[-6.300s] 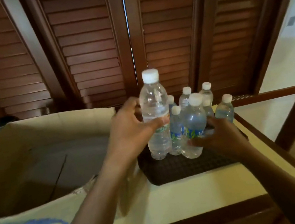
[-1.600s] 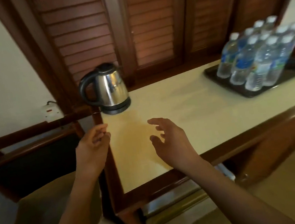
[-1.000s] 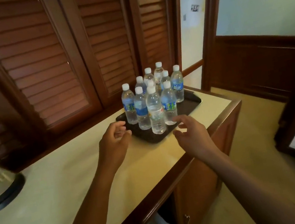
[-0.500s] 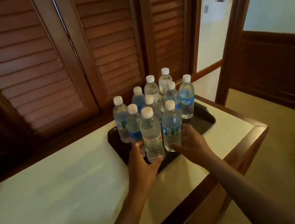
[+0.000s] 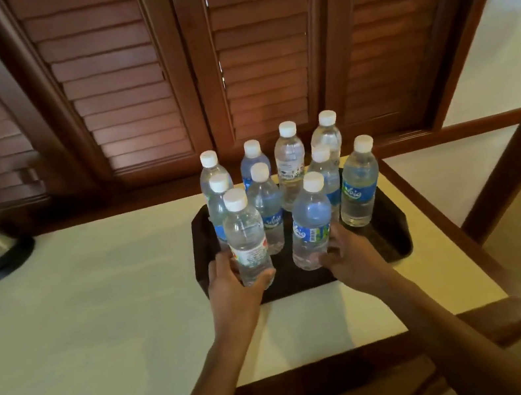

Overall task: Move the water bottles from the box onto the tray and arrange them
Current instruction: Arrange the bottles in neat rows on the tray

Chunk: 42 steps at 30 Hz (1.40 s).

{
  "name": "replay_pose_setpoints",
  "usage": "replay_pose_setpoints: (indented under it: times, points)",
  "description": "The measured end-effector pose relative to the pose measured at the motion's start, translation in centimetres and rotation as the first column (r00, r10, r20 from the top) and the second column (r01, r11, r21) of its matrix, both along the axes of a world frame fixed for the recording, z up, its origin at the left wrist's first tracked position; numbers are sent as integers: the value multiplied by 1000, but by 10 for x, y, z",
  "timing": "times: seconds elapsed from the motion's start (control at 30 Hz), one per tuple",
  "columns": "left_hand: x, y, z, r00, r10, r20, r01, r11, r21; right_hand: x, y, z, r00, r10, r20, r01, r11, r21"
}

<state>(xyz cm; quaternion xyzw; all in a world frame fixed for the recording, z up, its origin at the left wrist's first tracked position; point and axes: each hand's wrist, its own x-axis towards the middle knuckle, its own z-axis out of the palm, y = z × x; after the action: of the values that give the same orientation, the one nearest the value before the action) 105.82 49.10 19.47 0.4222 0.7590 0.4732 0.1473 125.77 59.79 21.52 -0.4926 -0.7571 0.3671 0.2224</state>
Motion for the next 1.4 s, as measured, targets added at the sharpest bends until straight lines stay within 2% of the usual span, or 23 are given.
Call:
replay_pose_setpoints:
  times: [0.13, 0.23, 0.33, 0.4, 0.47, 0.5, 0.57, 0.63, 0.67, 0.73, 0.8, 0.9, 1.2, 1.3, 1.33, 1.4]
  points:
    - [13, 1, 7, 998, 63, 16, -62, 997, -36, 11, 3, 18, 998, 69, -3, -69, 998, -1]
    - [17, -6, 26, 994, 110, 3, -110, 994, -15, 18, -1, 52, 991, 40, -127, -27, 994, 104]
    - [21, -14, 70, 984, 175, 27, -177, 973, 145, 18, -1, 100, 982, 32, -186, 15, 970, 243]
    - [23, -12, 109, 981, 187, 43, -192, 936, 295, 17, 6, 134, 978, 87, -191, -16, 939, 345]
    - [21, -1, 143, 987, 162, -20, -142, 910, 389, 15, 22, 162, 980, 157, -121, -85, 884, 459]
    - [18, 6, 158, 985, 145, -91, -99, 915, 392, 15, 35, 170, 983, 180, -29, -141, 850, 508]
    - [8, 30, 178, 959, 67, -277, 11, 962, 271, 11, 67, 177, 953, 202, 224, -293, 801, 523]
    - [-3, 57, 190, 884, -123, -451, 126, 992, -23, 4, 92, 171, 862, 225, 455, -440, 777, 450]
    - [-6, 69, 193, 830, -241, -503, 169, 968, -184, 2, 101, 166, 821, 233, 521, -485, 765, 423]
    - [-7, 89, 195, 732, -428, -530, 209, 882, -423, 0, 112, 159, 830, 235, 505, -478, 767, 428]
    - [-6, 101, 195, 666, -503, -551, 196, 830, -521, 5, 116, 160, 845, 243, 476, -467, 768, 439]
    - [-4, 111, 197, 610, -532, -588, 215, 825, -523, 15, 114, 164, 825, 280, 491, -508, 747, 429]
    - [-10, 122, 199, 607, -583, -539, 280, 793, -541, 32, 114, 168, 810, 344, 476, -545, 742, 390]
    - [0, 115, 208, 607, -589, -533, 379, 805, -457, 49, 123, 177, 893, 217, 394, -410, 752, 516]
    - [8, 111, 212, 616, -599, -511, 422, 799, -428, 55, 127, 176, 900, 170, 400, -376, 767, 519]
    - [27, 104, 215, 611, -627, -483, 471, 778, -416, 62, 132, 165, 871, 138, 471, -363, 827, 430]
